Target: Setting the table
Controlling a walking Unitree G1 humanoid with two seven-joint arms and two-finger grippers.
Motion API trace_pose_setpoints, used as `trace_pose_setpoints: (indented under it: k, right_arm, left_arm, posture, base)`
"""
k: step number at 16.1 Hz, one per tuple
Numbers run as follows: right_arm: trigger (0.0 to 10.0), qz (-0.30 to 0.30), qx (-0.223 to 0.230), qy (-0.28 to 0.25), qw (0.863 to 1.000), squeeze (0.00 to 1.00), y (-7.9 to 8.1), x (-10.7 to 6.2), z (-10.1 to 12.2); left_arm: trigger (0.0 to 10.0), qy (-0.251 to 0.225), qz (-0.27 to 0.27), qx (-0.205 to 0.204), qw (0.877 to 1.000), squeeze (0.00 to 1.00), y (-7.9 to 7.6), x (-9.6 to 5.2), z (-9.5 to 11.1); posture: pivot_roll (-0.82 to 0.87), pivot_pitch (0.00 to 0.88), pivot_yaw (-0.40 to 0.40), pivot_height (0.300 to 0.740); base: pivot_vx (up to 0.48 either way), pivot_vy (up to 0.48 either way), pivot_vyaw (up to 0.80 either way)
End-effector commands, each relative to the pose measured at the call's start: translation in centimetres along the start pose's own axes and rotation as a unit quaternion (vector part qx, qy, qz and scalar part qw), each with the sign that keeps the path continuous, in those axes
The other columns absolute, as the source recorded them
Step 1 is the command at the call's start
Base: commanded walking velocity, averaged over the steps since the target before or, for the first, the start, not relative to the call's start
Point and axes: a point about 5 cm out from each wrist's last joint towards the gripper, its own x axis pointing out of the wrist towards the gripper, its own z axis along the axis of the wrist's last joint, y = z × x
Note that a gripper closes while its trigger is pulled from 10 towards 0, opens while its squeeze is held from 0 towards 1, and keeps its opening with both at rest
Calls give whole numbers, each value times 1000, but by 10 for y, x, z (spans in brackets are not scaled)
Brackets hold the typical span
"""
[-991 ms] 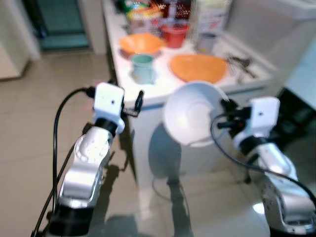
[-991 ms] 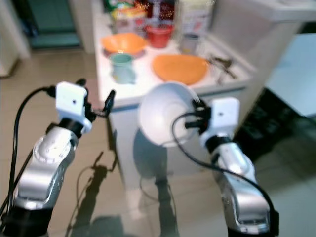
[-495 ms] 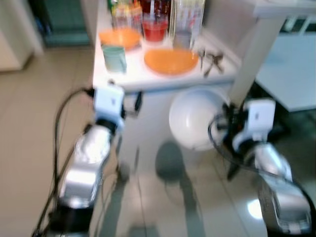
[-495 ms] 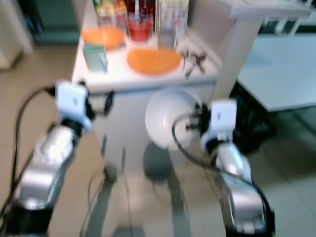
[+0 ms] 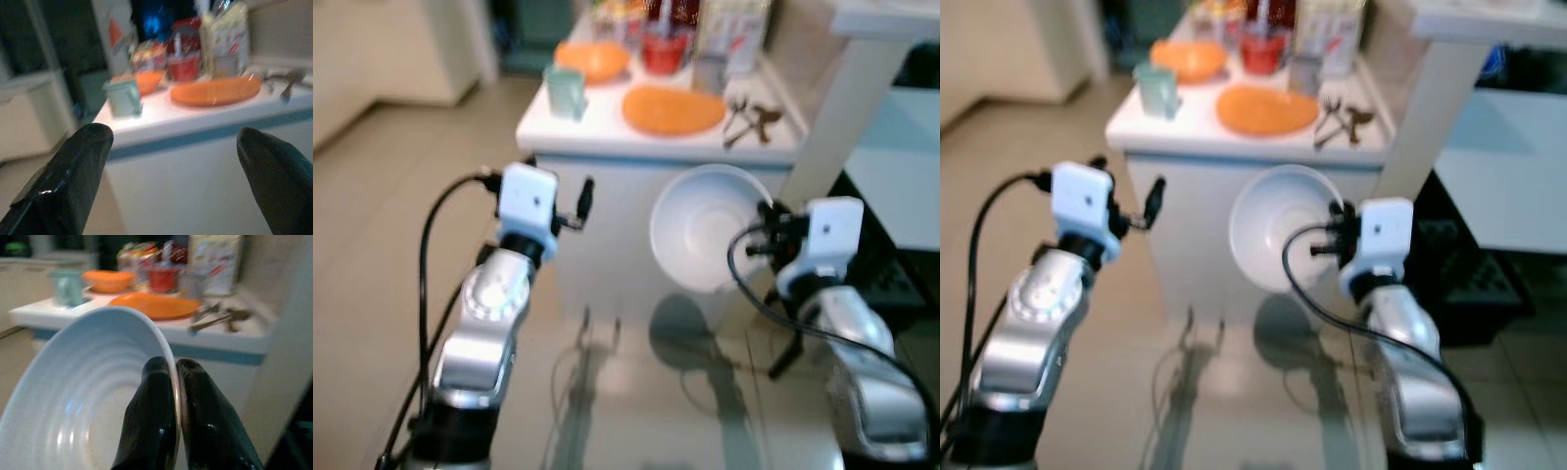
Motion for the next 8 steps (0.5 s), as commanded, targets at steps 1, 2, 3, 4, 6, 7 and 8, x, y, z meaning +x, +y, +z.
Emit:
trace_pose_setpoints:
  k: [1,2,3,4,6,7,8]
  right_arm:
    - [10000,-4,5,-19,1000,0,-3,-1,8]
    - [10000,-4,2,-18,1000,0,-4,-2,8]
    - [10000,-9,1,-19,1000,0,-7,-2,8]
    - [10000,-20,0,-21,1000,0,-10,-1,8]
    - [10000,-40,-3,-34,999,0,-15,2,12]
    - [10000,-45,-7,-36,998,0,-17,3,13]
    - [10000,-47,-2,-37,998,0,-21,3,16]
  left_arm:
    - [10000,-7,3,5,1000,0,2,2,4]
    - [10000,-8,3,3,1000,0,1,3,4]
    - [10000,-9,3,1,1000,0,-1,4,4]
    - [10000,-9,2,1,1000,0,-3,5,4]
    - [10000,-14,-3,-4,1000,0,-5,8,5]
    - [10000,-13,-1,-5,1000,0,-4,8,4]
    - [10000,-14,-1,-6,1000,0,-5,9,4]
  posture:
    - [-11,6,13,740]
    - [-16,4,17,740]
    - [-18,6,19,740]
    - [-18,4,17,740]
    - [-27,0,17,740]
    - [-27,0,17,740]
    - [-40,0,15,740]
  base:
    - [0,-480,0]
    - [0,-480,0]
    - [0,-480,0]
    - [0,-480,0]
    - [0,-480,0]
    - [0,-480,0]
    - [0,-480,0]
